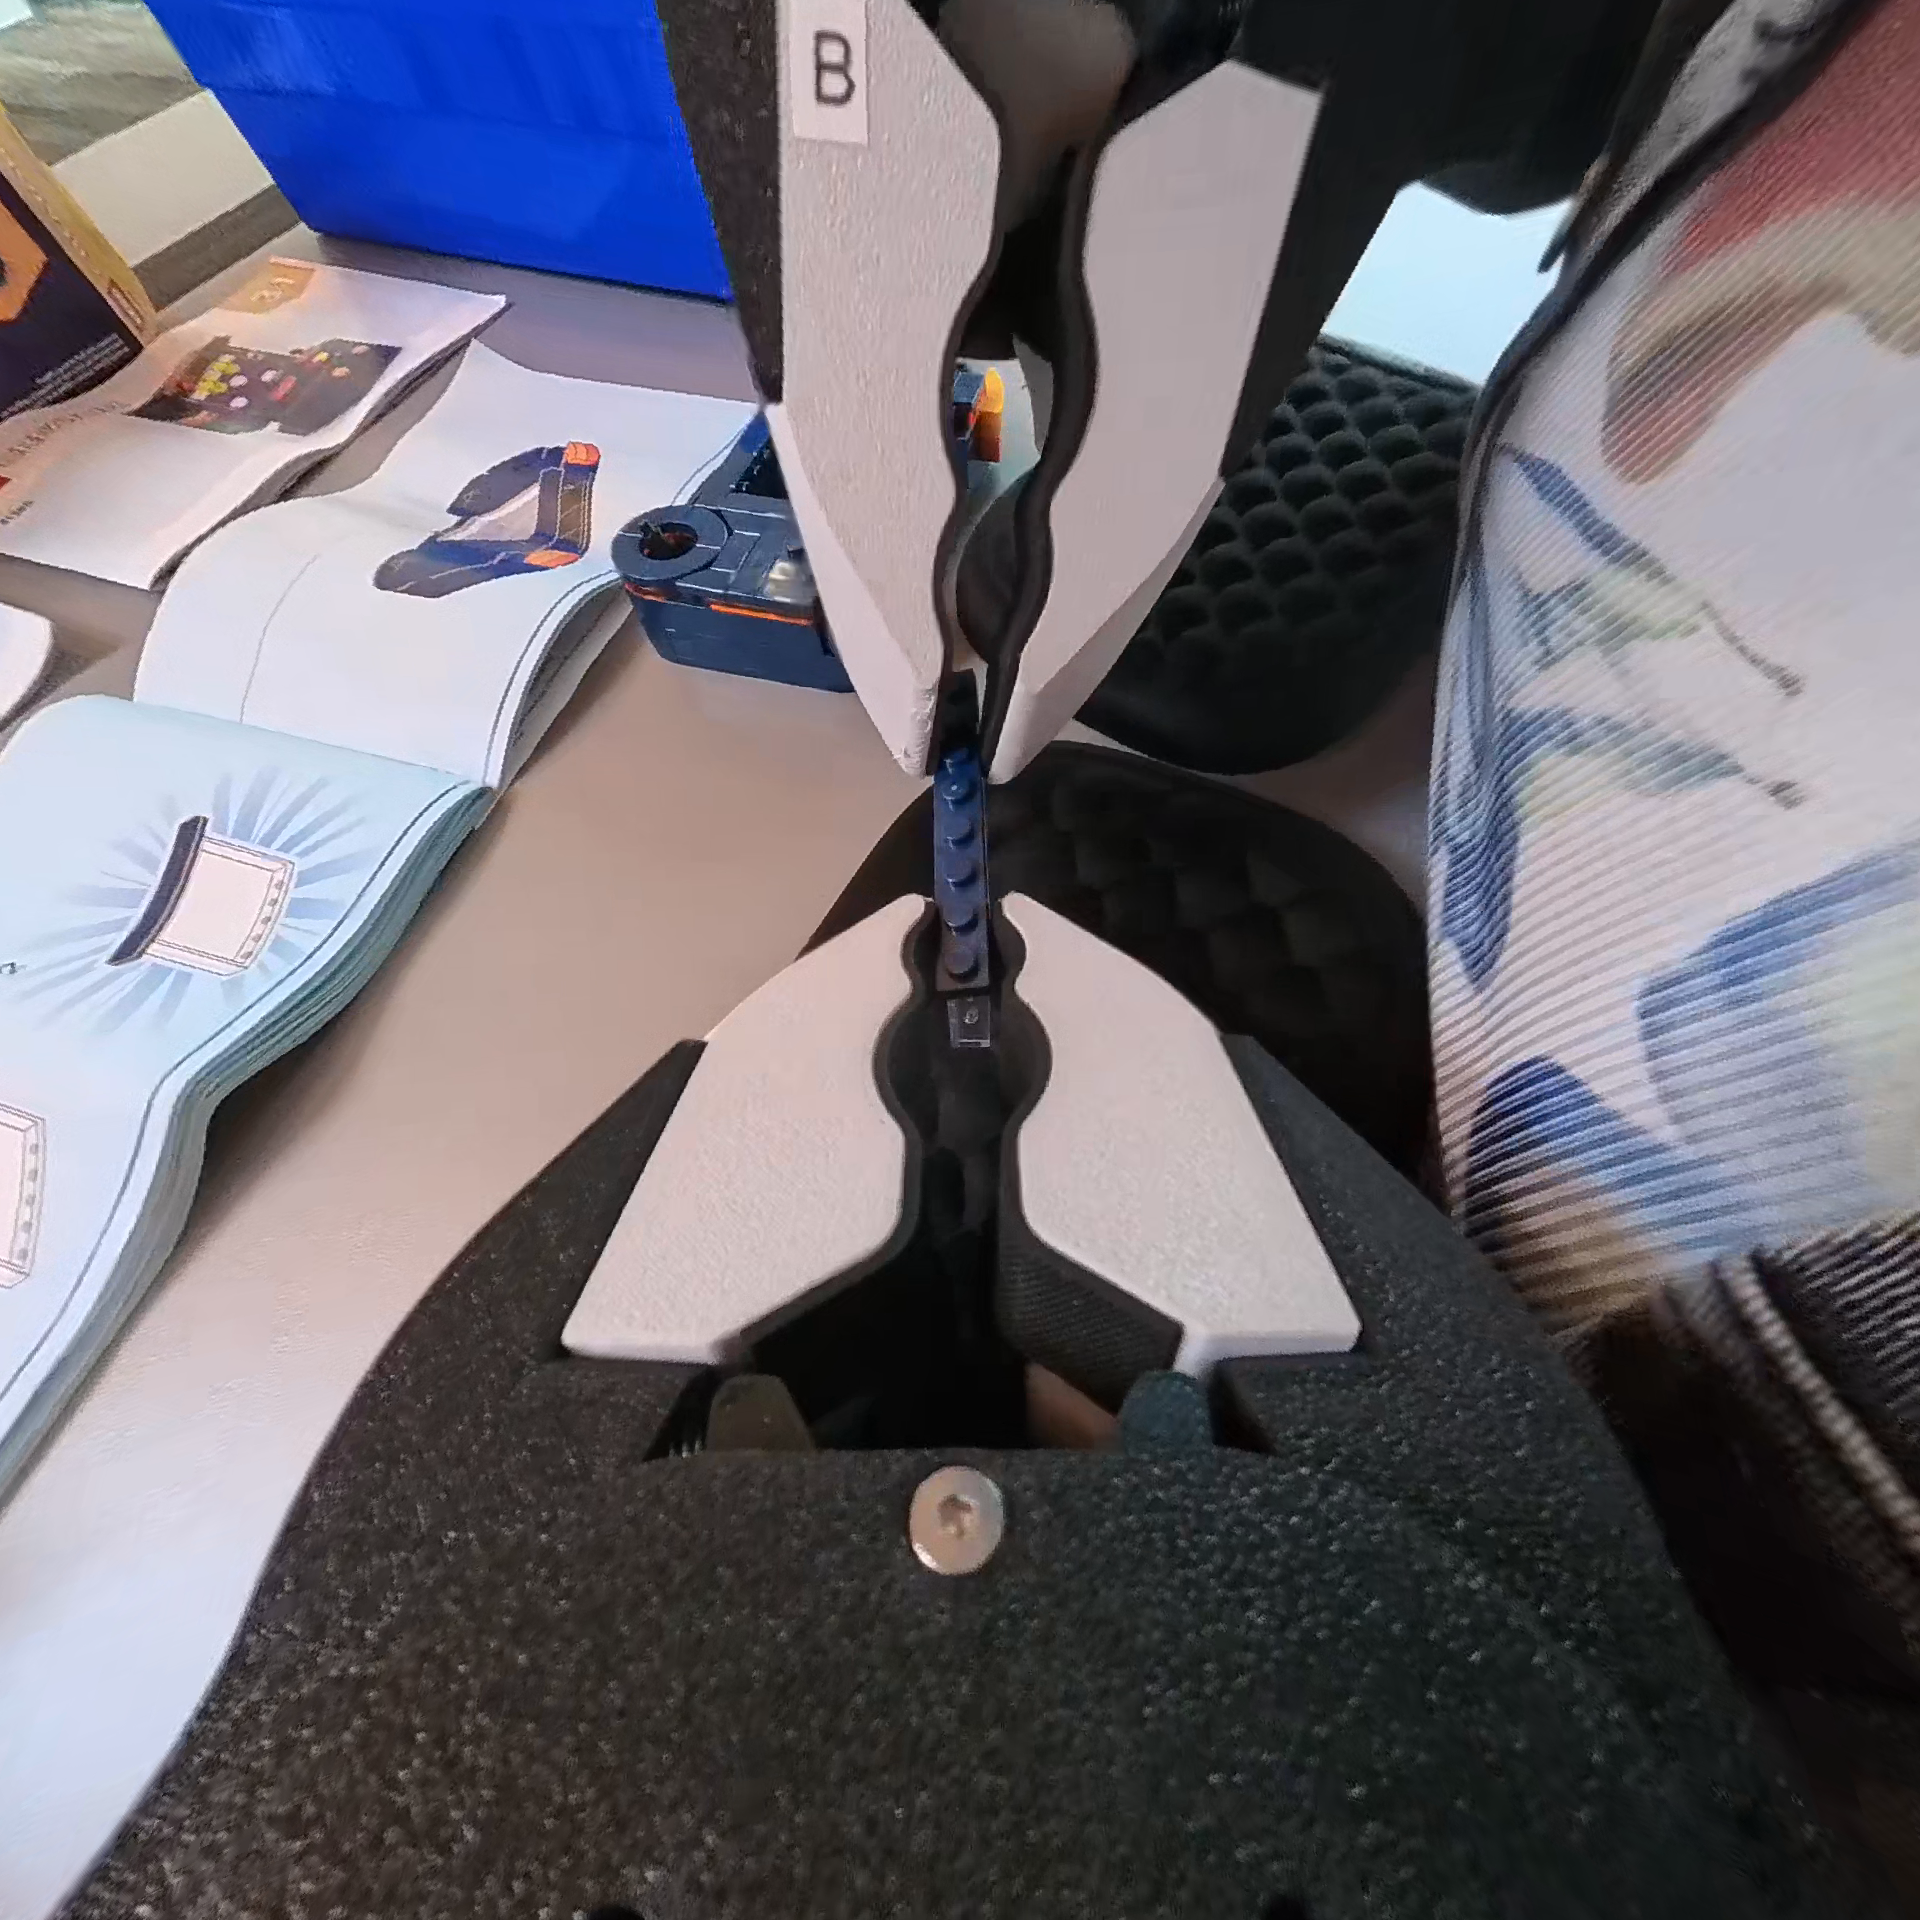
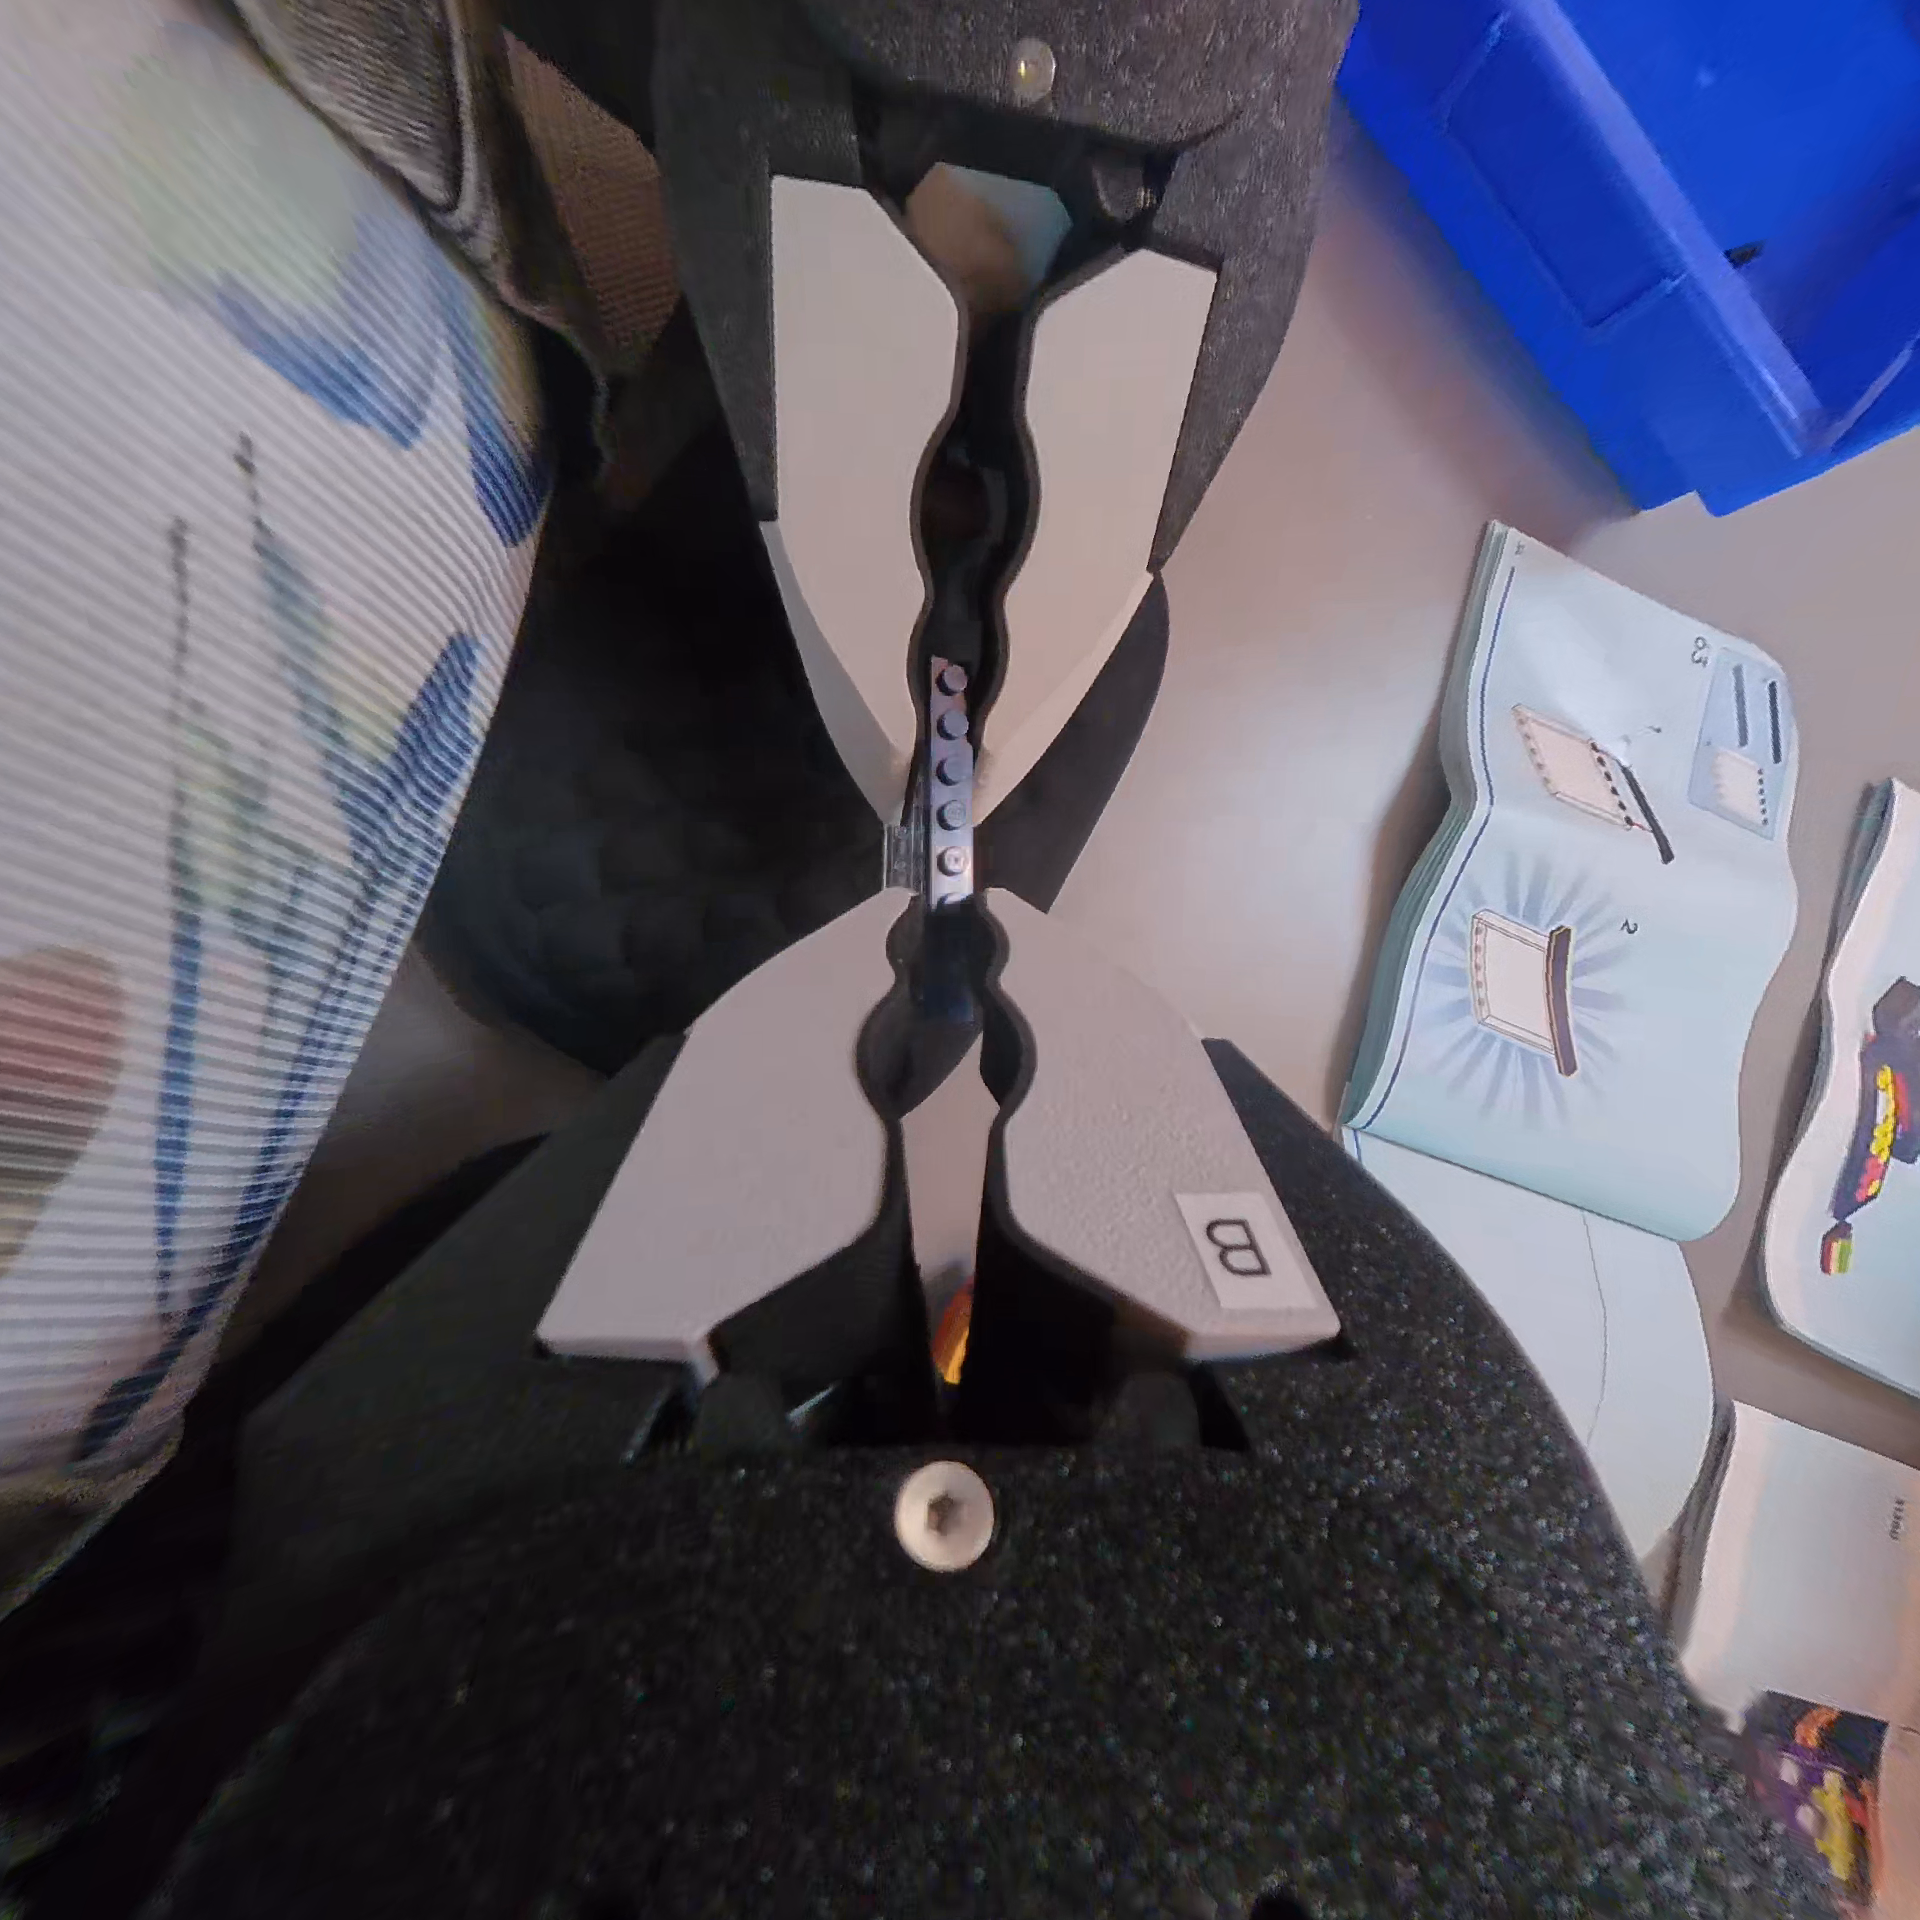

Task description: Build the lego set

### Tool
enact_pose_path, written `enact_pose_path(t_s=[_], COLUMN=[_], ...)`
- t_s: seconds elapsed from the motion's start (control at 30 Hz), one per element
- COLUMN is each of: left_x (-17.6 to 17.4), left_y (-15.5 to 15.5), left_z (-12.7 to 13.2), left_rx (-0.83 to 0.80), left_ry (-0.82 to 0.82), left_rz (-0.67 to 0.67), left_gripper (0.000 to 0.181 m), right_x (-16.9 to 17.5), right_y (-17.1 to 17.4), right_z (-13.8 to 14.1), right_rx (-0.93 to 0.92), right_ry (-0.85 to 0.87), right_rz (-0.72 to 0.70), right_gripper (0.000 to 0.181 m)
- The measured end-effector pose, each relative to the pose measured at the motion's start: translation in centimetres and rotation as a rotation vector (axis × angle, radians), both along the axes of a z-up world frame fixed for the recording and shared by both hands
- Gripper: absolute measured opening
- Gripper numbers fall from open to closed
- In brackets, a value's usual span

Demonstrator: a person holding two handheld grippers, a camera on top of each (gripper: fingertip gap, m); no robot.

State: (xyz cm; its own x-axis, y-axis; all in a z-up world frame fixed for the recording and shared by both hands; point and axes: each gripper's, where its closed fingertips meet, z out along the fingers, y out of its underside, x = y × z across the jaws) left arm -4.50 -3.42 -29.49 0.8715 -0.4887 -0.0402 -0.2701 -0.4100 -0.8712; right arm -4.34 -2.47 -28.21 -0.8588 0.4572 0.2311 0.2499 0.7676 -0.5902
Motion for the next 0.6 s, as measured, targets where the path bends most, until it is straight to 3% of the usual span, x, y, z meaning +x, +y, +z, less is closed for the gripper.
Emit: enact_pose_path(t_s=[0.07,0.17,0.27,0.37,0.5,0.6], left_x=[-0.2,-1.0,-2.9,-3.5,-2.9,-2.4], left_y=[0.0,0.3,0.7,0.9,1.6,2.2], left_z=[0.2,1.1,3.4,7.3,9.9,10.7], left_rx=[-0.018,-0.038,-0.007,0.032,0.000,-0.026], left_ry=[-0.078,-0.269,-0.582,-0.939,-1.189,-1.289], left_rz=[0.009,0.037,0.082,0.026,-0.058,-0.090], left_gripper=[0.008,0.008,0.007,0.007,0.007,0.007], right_x=[-0.3,-1.2,-2.1,-2.5,-2.6,-2.3], right_y=[0.0,1.3,2.2,3.5,3.5,2.8], right_z=[0.3,1.1,4.8,6.6,9.2,10.5], right_rx=[-0.120,-0.362,-0.619,-0.592,-0.530,-0.495], right_ry=[-0.026,-0.092,0.039,0.241,0.452,0.462], right_rz=[-0.025,-0.115,-0.113,-0.058,0.095,0.185], right_gripper=[0.008,0.050,0.054,0.061,0.077,0.091])
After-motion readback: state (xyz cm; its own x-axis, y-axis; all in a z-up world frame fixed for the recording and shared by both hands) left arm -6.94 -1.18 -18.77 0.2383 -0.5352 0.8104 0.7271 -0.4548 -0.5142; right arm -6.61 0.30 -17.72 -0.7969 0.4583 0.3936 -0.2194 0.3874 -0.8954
